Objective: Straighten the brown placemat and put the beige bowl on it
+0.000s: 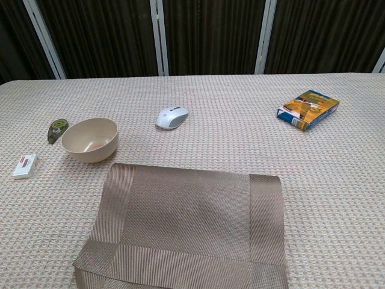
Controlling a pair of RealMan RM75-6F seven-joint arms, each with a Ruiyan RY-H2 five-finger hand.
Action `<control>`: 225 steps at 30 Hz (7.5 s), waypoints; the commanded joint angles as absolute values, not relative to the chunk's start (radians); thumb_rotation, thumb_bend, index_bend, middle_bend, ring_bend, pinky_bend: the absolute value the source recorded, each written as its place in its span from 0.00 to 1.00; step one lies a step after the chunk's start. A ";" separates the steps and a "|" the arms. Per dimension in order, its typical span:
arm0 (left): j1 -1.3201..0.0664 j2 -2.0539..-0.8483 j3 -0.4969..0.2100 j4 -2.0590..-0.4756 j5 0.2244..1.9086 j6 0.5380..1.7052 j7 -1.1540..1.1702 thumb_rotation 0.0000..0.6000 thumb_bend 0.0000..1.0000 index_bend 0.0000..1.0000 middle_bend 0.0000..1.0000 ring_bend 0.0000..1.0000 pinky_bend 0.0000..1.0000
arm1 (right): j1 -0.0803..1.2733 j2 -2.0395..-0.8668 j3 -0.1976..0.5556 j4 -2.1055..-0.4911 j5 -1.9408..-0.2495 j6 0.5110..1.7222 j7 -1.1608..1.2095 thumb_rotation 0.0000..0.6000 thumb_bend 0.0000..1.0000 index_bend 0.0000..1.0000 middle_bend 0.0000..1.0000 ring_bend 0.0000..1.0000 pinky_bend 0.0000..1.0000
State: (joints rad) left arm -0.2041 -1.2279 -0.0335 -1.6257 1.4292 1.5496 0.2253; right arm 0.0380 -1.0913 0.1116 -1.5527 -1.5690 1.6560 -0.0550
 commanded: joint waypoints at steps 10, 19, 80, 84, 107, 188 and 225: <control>-0.328 -1.336 -0.028 -1.475 1.492 1.316 0.170 1.00 0.00 0.01 0.00 0.00 0.00 | 0.037 -1.076 0.112 -1.577 -1.553 1.638 -0.048 1.00 0.00 0.00 0.00 0.00 0.00; -0.486 -1.552 -0.084 -1.192 1.435 1.082 0.120 1.00 0.17 0.19 0.00 0.00 0.00 | 0.047 -1.084 0.119 -1.559 -1.550 1.629 -0.035 1.00 0.00 0.00 0.00 0.00 0.00; -0.416 -1.412 -0.035 -1.235 1.595 1.317 -0.152 1.00 0.00 0.22 0.00 0.00 0.00 | 0.057 -1.088 0.109 -1.570 -1.549 1.602 -0.035 1.00 0.00 0.00 0.00 0.00 0.00; -0.438 -1.385 0.023 -1.379 1.714 1.330 -0.110 1.00 0.00 0.32 0.00 0.00 0.00 | 0.056 -1.087 0.108 -1.569 -1.548 1.602 -0.034 1.00 0.00 0.00 0.00 0.00 0.00; -0.518 -1.514 0.189 -1.396 1.862 1.176 -0.024 1.00 0.00 0.42 0.00 0.00 0.00 | 0.052 -1.087 0.114 -1.550 -1.524 1.596 -0.023 1.00 0.00 0.00 0.00 0.00 0.00; -0.519 -1.595 0.195 -1.253 1.769 1.129 -0.066 1.00 0.45 0.64 0.00 0.00 0.00 | 0.056 -1.085 0.114 -1.548 -1.520 1.586 -0.011 1.00 0.00 0.00 0.00 0.00 0.00; -0.954 -1.616 -0.429 -1.140 0.894 0.669 0.031 1.00 0.50 0.67 0.00 0.00 0.00 | 0.086 -1.101 0.168 -1.540 -1.379 1.507 -0.051 1.00 0.00 0.00 0.00 0.00 0.00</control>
